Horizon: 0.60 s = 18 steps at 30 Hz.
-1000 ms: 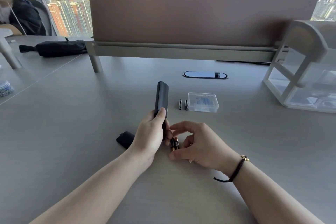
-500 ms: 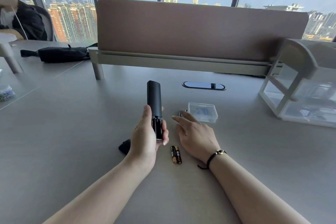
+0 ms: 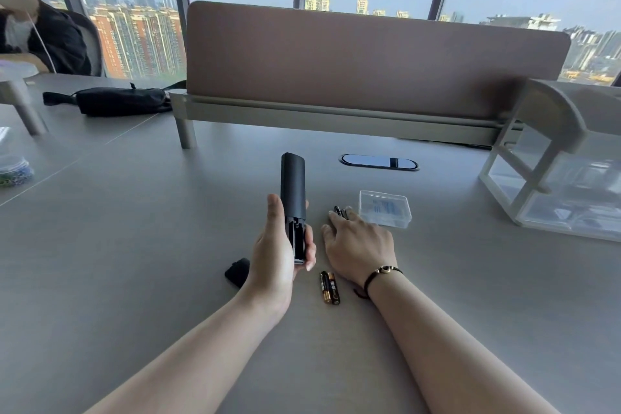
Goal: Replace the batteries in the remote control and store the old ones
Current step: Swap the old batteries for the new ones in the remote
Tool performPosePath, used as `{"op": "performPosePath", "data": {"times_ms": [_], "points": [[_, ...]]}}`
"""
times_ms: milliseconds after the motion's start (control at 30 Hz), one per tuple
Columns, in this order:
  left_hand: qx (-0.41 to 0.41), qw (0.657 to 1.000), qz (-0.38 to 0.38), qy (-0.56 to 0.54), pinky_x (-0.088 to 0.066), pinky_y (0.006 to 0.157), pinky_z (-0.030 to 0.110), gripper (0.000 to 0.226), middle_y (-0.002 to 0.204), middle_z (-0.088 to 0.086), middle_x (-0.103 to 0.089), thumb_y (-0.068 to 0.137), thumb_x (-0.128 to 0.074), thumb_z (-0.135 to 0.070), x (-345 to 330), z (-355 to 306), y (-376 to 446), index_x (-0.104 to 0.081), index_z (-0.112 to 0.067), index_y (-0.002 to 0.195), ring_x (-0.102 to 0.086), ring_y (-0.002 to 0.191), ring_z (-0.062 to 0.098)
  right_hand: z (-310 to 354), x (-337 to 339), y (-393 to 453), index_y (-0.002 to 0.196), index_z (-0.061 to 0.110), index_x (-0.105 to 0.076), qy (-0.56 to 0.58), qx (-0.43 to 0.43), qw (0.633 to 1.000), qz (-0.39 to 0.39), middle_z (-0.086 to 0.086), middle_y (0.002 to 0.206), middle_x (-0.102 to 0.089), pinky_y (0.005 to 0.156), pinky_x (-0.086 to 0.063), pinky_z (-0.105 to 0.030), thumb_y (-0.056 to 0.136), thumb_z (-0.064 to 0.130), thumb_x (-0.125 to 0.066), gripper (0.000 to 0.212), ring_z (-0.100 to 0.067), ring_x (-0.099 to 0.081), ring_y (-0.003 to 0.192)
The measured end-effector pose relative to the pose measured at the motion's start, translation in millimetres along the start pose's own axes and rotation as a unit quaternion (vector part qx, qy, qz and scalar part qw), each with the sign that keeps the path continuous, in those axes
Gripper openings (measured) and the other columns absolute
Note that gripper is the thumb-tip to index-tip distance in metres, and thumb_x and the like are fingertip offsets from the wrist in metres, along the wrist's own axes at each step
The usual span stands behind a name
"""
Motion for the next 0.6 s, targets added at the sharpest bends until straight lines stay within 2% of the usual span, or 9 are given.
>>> {"op": "performPosePath", "data": {"times_ms": [133,200,433,500,600], "points": [[0.001,1.000,-0.001,0.002,-0.027,0.045,0.031,0.061,0.062,0.007,-0.048,0.095,-0.032,-0.062,0,0,1,-0.067,-0.013,0.108,-0.040,0.046,0.020,-8,-1,-11,0.113,0.027,-0.066,0.036,0.021,0.998,-0.041,0.004,0.123,-0.062,0.080,-0.052,-0.036,0.098,0.038,-0.039,0.033,-0.025,-0.063,0.107],[0.005,1.000,0.001,0.007,-0.028,0.046,0.030,0.063,0.062,0.007,-0.048,0.096,-0.030,-0.062,0,-1,0,-0.066,-0.012,0.110,-0.040,0.046,0.020,-13,0,-21,0.109,0.029,-0.070,0.065,0.027,0.996,-0.057,0.007,0.118,-0.065,0.079,-0.053,-0.034,0.096,0.034,-0.045,0.028,-0.022,-0.063,0.106],[0.002,1.000,0.009,0.021,-0.028,0.048,0.030,0.066,0.064,0.008,-0.048,0.095,-0.029,-0.064,2,3,1,-0.066,-0.012,0.113,-0.040,0.045,0.020,-33,10,-55,0.095,0.029,-0.073,0.150,0.008,0.986,-0.074,0.009,0.100,-0.069,0.072,-0.053,-0.034,0.089,0.023,-0.059,0.016,-0.023,-0.065,0.090],[0.003,1.000,0.012,0.019,-0.028,0.047,0.031,0.066,0.064,0.008,-0.048,0.095,-0.028,-0.064,2,4,1,-0.065,-0.012,0.114,-0.040,0.044,0.020,-35,12,-58,0.095,0.027,-0.070,0.168,0.005,0.983,-0.079,0.008,0.099,-0.069,0.075,-0.052,-0.034,0.087,0.022,-0.062,0.013,-0.021,-0.065,0.092],[0.005,1.000,0.019,0.022,-0.028,0.047,0.030,0.067,0.064,0.008,-0.048,0.095,-0.028,-0.064,1,4,1,-0.064,-0.012,0.115,-0.040,0.045,0.019,-38,15,-57,0.105,0.026,-0.069,0.196,-0.004,0.979,-0.062,0.008,0.107,-0.071,0.086,-0.048,-0.029,0.086,0.020,-0.065,0.020,-0.016,-0.063,0.103]]}}
Point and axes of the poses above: each hand's wrist, its own y-axis towards the middle knuckle, its own x-axis out of the back of the hand, z = x × y, the point moved 1 cm from there along y, towards the middle knuckle
